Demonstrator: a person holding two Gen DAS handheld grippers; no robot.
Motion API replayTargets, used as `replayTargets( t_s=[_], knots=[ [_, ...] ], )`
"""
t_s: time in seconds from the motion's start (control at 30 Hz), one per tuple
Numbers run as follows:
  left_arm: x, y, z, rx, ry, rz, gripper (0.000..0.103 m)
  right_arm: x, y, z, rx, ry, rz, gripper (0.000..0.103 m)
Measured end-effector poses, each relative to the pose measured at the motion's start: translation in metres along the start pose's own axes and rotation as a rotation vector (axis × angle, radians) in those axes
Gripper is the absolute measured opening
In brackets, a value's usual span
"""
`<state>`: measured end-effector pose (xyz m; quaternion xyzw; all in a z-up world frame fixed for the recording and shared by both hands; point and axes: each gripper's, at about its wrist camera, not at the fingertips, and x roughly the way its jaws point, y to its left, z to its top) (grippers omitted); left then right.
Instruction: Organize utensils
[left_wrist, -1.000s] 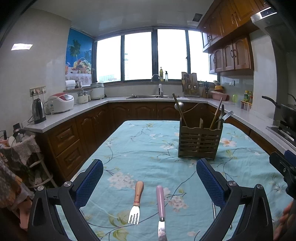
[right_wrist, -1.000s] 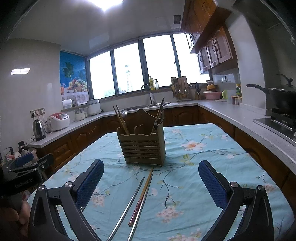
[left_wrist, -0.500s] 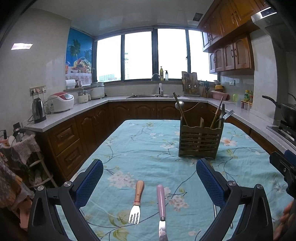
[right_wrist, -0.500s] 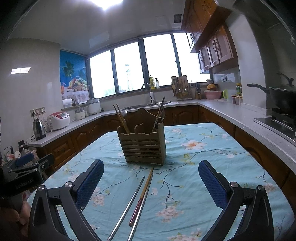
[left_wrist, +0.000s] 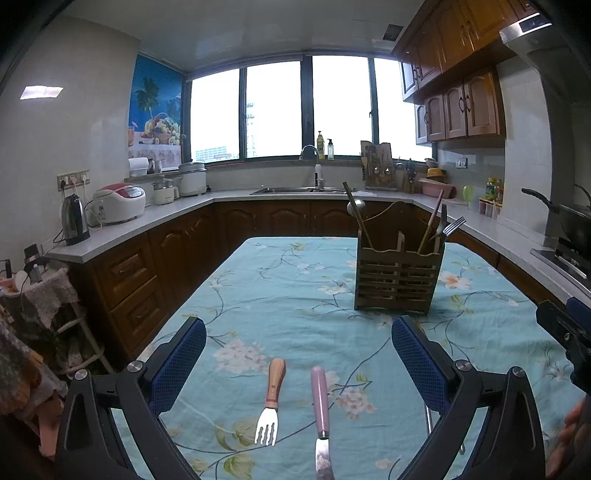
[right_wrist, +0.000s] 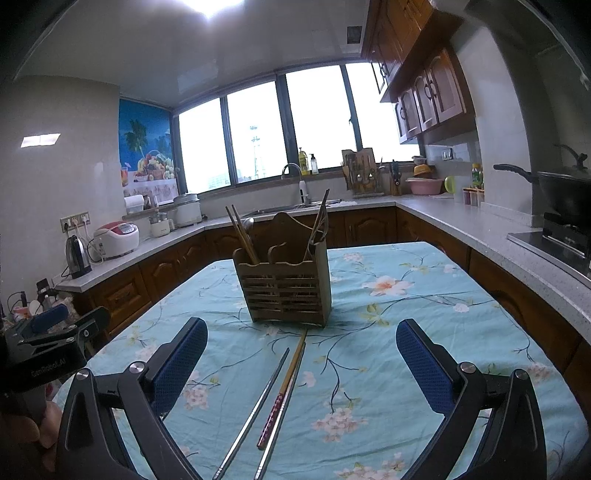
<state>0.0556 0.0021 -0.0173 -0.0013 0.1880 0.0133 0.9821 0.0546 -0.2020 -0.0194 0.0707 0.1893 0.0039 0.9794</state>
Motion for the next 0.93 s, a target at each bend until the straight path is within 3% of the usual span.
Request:
replayTargets(
  t_s=[0.93],
  knots=[
    [0.0038, -0.0062, -0.0001, 0.009, 0.01, -0.009, 0.102, 0.0011, 0.0002, -0.0023, 0.013, 0.012, -0.005, 0.103]
  ],
)
